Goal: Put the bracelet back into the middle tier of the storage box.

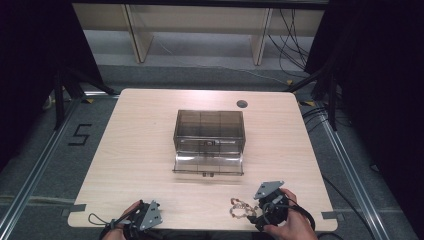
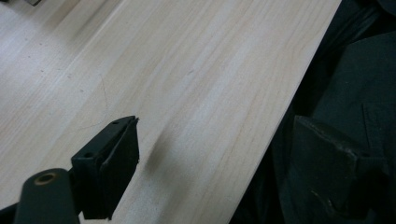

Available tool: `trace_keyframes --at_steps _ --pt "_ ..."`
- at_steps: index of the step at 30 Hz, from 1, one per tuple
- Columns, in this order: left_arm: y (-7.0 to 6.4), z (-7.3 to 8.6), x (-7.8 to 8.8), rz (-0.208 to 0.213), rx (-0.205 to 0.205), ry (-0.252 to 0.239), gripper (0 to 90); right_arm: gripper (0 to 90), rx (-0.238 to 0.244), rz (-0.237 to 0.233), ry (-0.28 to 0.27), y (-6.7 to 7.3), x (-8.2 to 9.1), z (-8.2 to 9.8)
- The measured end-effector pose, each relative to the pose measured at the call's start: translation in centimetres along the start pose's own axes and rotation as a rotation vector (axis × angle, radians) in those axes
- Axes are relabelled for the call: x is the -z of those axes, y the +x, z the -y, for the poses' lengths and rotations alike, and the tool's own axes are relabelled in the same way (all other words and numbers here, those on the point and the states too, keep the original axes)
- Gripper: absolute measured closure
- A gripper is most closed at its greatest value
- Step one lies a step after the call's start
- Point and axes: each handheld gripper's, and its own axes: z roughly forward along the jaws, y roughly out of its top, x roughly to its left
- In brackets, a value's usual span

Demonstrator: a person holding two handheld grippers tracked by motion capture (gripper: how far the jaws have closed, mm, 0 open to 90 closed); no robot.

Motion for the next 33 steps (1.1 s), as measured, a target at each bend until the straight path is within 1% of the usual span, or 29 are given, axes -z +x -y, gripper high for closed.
trace_keyframes --at_steps 1,2,3,4,5,6,9,11,12,14,16,17,19,20,21,22,24,25,26,27,29,30,33 --pt "0.0 0.0 0.0 0.000 0.000 0.000 16.0 17.1 0.000 0.000 0.000 0.0 0.0 0.0" --pt "0.0 0.0 0.0 0.001 0.000 -0.002 16.0 17.0 -0.006 0.003 0.011 0.2 -0.2 -0.2" --pt "0.0 0.0 0.0 0.001 -0.001 -0.002 16.0 16.9 0.011 0.002 0.016 0.2 -0.3 -0.5" --pt "0.0 0.0 0.0 0.000 -0.002 0.000 16.0 16.9 0.016 -0.002 0.024 0.3 -0.4 -0.7" --pt "0.0 0.0 0.0 0.001 -0.001 0.000 16.0 16.9 0.031 -0.008 0.027 0.4 -0.7 -1.0" --pt "0.0 0.0 0.0 0.000 0.002 -0.002 16.0 16.9 0.034 -0.019 0.033 0.5 -0.7 -1.2" --pt "0.0 0.0 0.0 0.001 -0.001 -0.001 16.0 16.9 0.047 -0.017 0.050 0.8 -1.2 -2.0" --pt "0.0 0.0 0.0 0.000 0.003 -0.001 16.0 17.8 0.072 -0.033 0.074 1.0 -1.7 -2.6" --pt "0.0 0.0 0.0 0.000 0.003 -0.002 16.0 17.8 0.072 -0.033 0.074 1.0 -1.7 -2.6" --pt "0.0 0.0 0.0 0.001 0.003 -0.003 16.0 17.8 0.077 -0.032 0.095 1.2 -1.9 -2.9" --pt "0.0 0.0 0.0 0.002 0.004 -0.002 16.0 18.3 0.094 -0.034 0.101 1.2 -2.1 -3.2" --pt "0.0 0.0 0.0 0.001 0.003 -0.003 16.0 19.1 0.088 -0.044 0.103 1.2 -2.2 -3.3" --pt "0.0 0.0 0.0 0.002 0.003 -0.004 16.0 20.9 0.091 -0.048 0.113 1.2 -2.3 -3.5" --pt "0.0 0.0 0.0 0.001 0.002 -0.002 16.0 21.9 0.105 -0.056 0.118 1.1 -2.5 -3.5" --pt "0.1 0.0 0.0 0.000 0.003 -0.002 16.0 22.9 0.093 -0.056 0.130 1.2 -2.5 -3.6" --pt "0.1 0.0 0.0 0.000 0.003 -0.002 16.0 24.5 0.109 -0.064 0.137 1.1 -2.8 -3.6" --pt "0.0 0.0 0.1 0.001 0.002 -0.005 16.0 24.9 0.102 -0.069 0.142 1.2 -2.9 -3.6" --pt "0.0 0.0 0.1 0.002 0.003 -0.004 16.0 25.8 0.115 -0.072 0.144 1.1 -3.0 -3.7" --pt "0.0 0.0 0.1 0.001 0.002 -0.003 16.0 27.0 0.099 -0.076 0.155 1.2 -3.1 -3.7" --pt "0.0 0.0 0.1 0.001 0.003 -0.004 16.0 28.1 0.118 -0.084 0.155 1.2 -3.2 -3.7" --pt "0.0 0.0 0.1 0.001 0.001 -0.004 16.0 30.6 0.115 -0.084 0.167 1.2 -3.4 -3.8" --pt "0.0 0.0 0.1 0.001 0.002 -0.004 16.0 31.6 0.130 -0.098 0.170 1.1 -3.4 -3.8" --pt "0.0 0.0 0.0 0.002 0.002 -0.004 16.0 36.9 0.125 -0.087 0.181 1.1 -3.5 -4.1"
